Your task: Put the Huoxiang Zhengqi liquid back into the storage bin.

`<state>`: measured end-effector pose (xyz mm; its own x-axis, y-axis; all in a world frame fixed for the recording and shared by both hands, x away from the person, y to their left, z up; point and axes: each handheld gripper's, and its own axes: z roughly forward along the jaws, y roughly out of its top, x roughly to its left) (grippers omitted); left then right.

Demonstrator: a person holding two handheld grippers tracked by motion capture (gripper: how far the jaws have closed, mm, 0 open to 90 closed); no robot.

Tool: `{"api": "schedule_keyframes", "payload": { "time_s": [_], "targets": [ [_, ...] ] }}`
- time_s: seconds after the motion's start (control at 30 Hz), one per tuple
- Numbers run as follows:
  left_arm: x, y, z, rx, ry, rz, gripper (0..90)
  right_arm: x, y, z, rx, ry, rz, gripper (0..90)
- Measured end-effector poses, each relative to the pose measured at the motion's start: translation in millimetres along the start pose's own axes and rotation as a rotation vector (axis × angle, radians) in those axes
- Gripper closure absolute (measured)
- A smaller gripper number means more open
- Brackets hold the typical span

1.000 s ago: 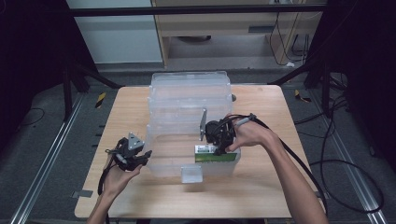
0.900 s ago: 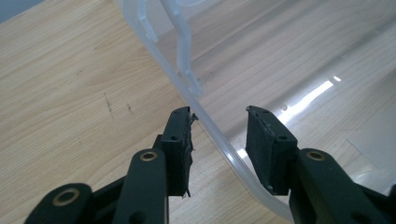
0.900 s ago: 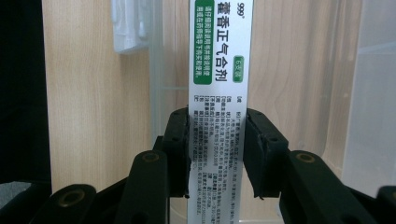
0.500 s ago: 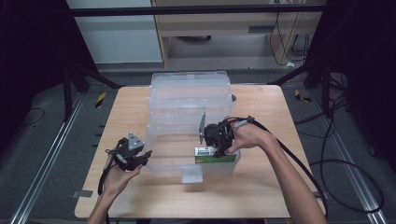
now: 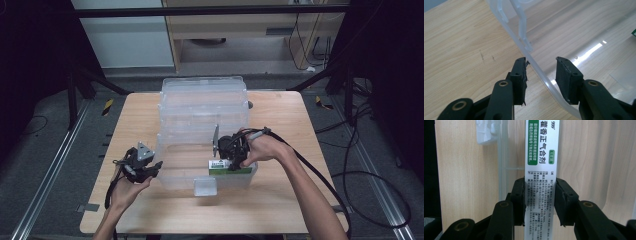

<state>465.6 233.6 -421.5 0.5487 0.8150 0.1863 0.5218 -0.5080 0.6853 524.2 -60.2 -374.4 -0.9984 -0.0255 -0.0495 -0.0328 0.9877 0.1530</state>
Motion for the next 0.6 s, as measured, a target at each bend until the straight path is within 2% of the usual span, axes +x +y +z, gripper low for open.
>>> {"api": "schedule_keyframes", "payload": {
  "time_s": [0.33, 0.5, 0.53, 0.6],
  "targets": [
    [0.0, 0.0, 0.0, 0.000, 0.000, 0.001, 59.7, -1.3, 0.2, 9.6, 0.003, -0.002, -0.007, 63.3],
    [-0.1, 0.1, 0.1, 0.001, 0.001, 0.001, 59.7, 0.6, 0.2, 9.1, 0.006, -0.004, 0.033, 62.9],
    [-0.1, 0.1, 0.1, 0.001, 0.001, 0.001, 59.7, -0.6, -0.2, 8.9, 0.004, -0.002, 0.015, 62.7],
    [-0.1, 0.1, 0.2, 0.001, 0.001, 0.001, 59.7, -0.7, -0.9, 7.7, -0.005, -0.006, 0.019, 62.3]
  ]
}}
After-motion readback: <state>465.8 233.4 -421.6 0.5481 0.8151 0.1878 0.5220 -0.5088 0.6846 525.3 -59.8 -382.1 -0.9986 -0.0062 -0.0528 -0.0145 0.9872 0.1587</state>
